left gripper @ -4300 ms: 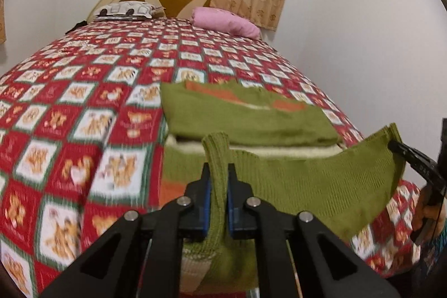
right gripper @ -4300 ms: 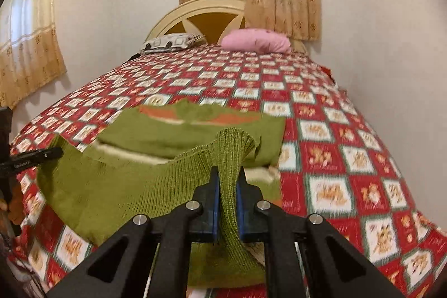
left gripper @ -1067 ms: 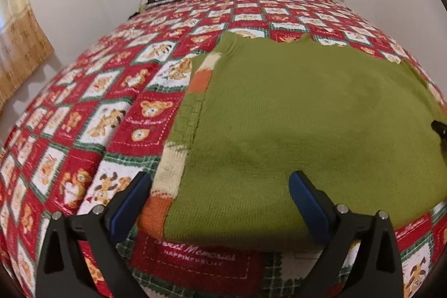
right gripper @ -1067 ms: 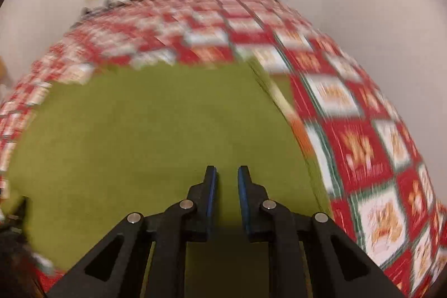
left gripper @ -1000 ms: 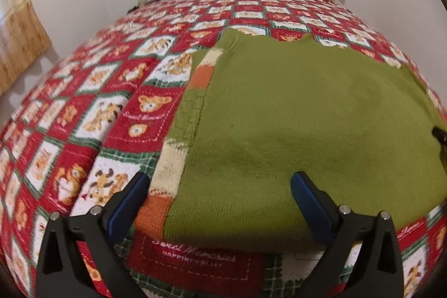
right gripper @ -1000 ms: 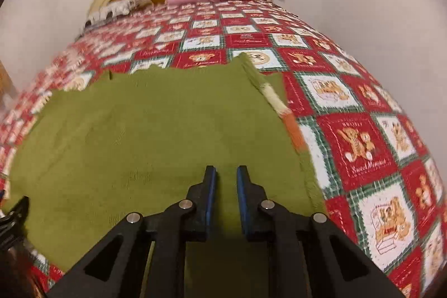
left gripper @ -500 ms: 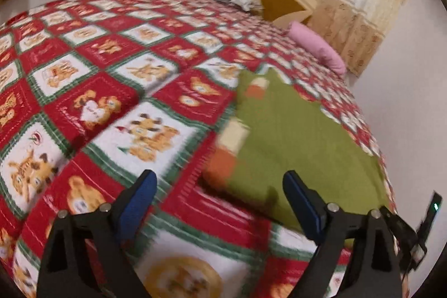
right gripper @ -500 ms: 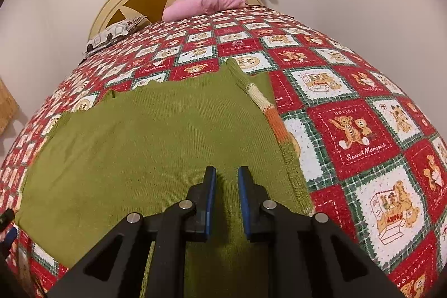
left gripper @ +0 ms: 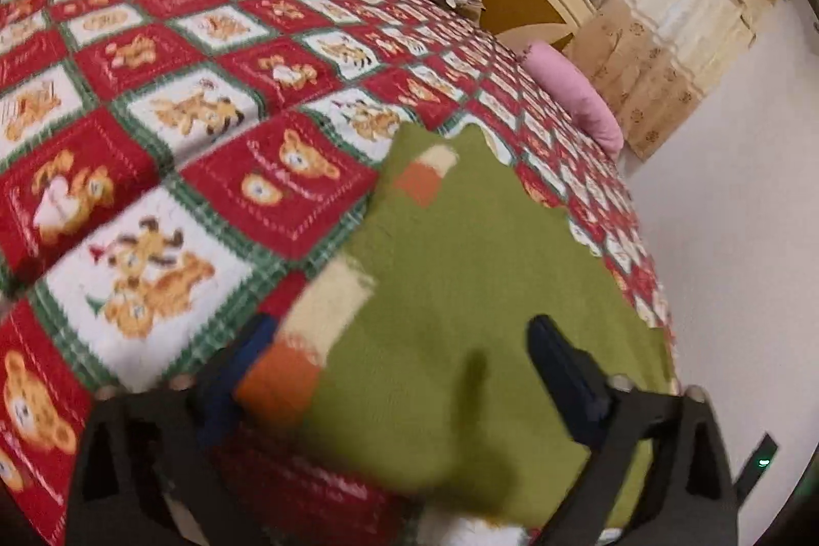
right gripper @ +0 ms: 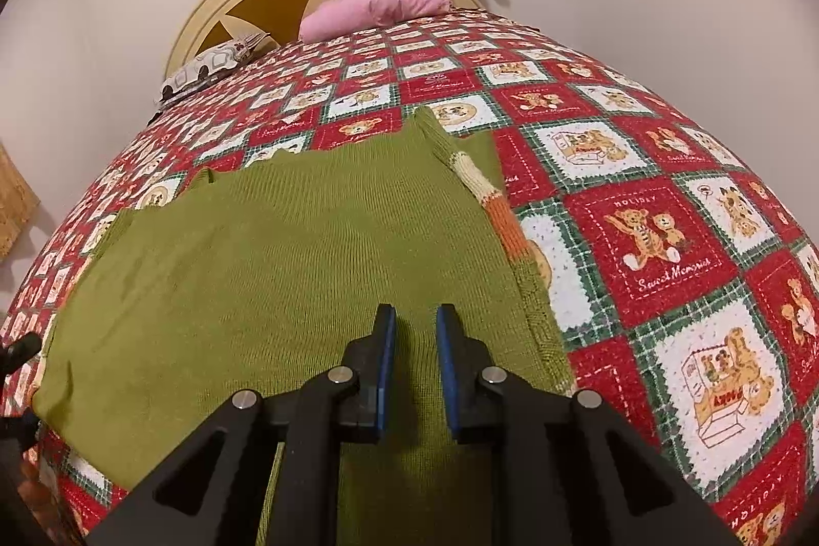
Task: Fold small clothes
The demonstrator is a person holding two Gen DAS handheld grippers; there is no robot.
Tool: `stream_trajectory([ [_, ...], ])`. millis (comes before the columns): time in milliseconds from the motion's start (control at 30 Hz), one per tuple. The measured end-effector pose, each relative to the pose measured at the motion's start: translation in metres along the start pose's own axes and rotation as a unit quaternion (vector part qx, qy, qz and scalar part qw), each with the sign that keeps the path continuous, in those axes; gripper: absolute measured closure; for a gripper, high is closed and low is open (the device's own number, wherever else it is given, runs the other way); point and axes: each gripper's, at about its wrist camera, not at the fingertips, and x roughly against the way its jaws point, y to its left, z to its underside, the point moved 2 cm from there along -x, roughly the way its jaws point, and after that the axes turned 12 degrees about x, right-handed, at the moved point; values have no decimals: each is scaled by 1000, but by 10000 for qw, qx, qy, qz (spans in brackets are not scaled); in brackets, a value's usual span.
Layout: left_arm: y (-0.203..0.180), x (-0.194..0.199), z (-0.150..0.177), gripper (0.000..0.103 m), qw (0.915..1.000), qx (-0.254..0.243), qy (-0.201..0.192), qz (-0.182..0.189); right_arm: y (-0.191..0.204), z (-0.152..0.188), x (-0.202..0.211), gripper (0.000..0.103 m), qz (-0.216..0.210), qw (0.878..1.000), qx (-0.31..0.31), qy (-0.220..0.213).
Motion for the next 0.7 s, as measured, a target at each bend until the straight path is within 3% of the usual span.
stream_trajectory([
  [67, 4, -2, 4, 53, 9999, -117, -18, -97, 1, 0, 0, 86, 1, 10000, -1, 1],
  [133, 9, -4, 4, 68, 9999, -43, 22, -112, -1, 0, -1, 86, 18, 10000, 18, 7],
  [300, 4, -4, 9, 81, 9992, -282, -83, -271, 10, -4, 4, 86, 448, 9985, 323, 47],
  [333, 2, -4, 10, 83, 9990, -341, -82, -263, 16, -8, 10, 86, 565, 9974, 448, -52],
  [400, 2, -1, 9, 85, 9993, -335, -83, -163, 37, -16, 30, 86, 396, 9957, 708, -447],
  [467, 5, 0, 8, 85, 9995, -278, -94, -85, 66, -24, 43, 86, 13, 9937, 940, -617],
  [600, 6, 0, 7, 85, 9997, -203, -106, 3, 131, -40, 39, 86, -1090, 9837, 1373, -400],
  [633, 7, -1, 7, 85, 9998, -156, -93, 34, 144, -46, 35, 84, -1394, 9800, 1386, -314],
  [700, 9, -3, 7, 85, 9999, -80, -43, 77, 170, -61, 22, 67, -1967, 9721, 1279, -31],
])
